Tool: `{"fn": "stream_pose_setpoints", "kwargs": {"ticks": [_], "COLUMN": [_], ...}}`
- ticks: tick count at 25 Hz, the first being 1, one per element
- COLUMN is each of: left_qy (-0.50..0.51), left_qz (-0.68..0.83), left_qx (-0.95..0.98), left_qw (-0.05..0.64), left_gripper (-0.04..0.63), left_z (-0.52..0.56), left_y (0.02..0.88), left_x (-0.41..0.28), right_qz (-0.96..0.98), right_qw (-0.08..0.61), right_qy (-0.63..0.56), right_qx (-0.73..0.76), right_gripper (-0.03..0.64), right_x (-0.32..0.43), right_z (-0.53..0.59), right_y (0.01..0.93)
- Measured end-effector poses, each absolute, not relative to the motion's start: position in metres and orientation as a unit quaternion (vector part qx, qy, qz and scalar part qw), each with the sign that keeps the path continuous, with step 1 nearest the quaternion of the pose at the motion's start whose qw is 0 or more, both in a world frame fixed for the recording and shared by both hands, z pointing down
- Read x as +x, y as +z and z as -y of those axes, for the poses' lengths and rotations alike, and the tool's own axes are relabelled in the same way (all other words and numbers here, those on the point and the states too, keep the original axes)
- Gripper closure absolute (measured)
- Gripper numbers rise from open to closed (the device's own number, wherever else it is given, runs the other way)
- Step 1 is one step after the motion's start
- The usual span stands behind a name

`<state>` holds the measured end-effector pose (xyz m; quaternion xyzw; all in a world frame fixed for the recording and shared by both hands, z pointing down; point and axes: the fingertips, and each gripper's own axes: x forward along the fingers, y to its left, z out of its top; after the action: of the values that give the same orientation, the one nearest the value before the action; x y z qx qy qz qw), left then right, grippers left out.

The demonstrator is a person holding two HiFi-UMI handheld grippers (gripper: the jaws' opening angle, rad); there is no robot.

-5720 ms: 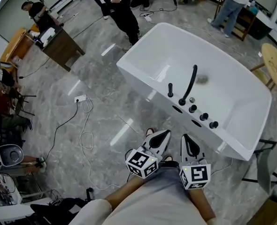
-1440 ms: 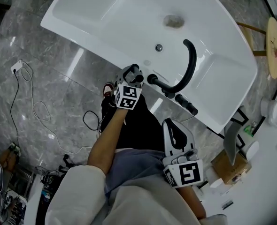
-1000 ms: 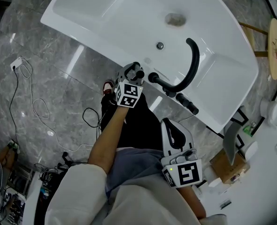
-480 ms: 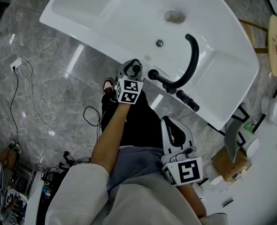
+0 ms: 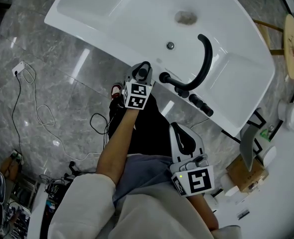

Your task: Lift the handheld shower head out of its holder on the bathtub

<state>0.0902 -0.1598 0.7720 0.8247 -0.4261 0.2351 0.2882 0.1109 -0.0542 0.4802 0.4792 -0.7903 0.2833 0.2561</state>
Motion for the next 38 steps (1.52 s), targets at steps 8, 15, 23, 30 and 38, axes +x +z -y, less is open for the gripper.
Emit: {"fn": "stream_pose_setpoints", "kwargs": {"ticks": [8,15,23,30,38], "left_qy": [0.236,0.238,0.235,0.234,0.244], "left_qz": [0.412,0.401,0.394,0.385,0.365], "left_qx": [0.830,0.835,0.841,0.848,0.856], "left_qw": [0.294,0.293,0.287,0.280,0.271], "left_gripper": [0.456,0.456,0.456,0.456,0.456], "left_z": [0.156,0.150,0.147,0.142,0.127], "left_y": [0.761,0.750,0.733,0.718,0.711], "left_x": [0.082,0.076,0.069,0.064,0.057], "right_qz": [0.791,0.792,0.790,0.791,0.791], "right_qw": [0.240,0.226,0.212,0.199,0.182], "right_qy": [0.293,0.292,0.286,0.279,0.272], "right_qx": [0.480,0.486,0.499,0.507,0.517], "right_gripper": [0.595,0.595,0.595,0.595,0.595], "right_x": [0.100,0.091,0.084,0.075,0.069], "right_z": [0.050,0.050,0.051,0.053,0.054], "right_y": [0.477,0.471,0.462,0.452,0.438]}}
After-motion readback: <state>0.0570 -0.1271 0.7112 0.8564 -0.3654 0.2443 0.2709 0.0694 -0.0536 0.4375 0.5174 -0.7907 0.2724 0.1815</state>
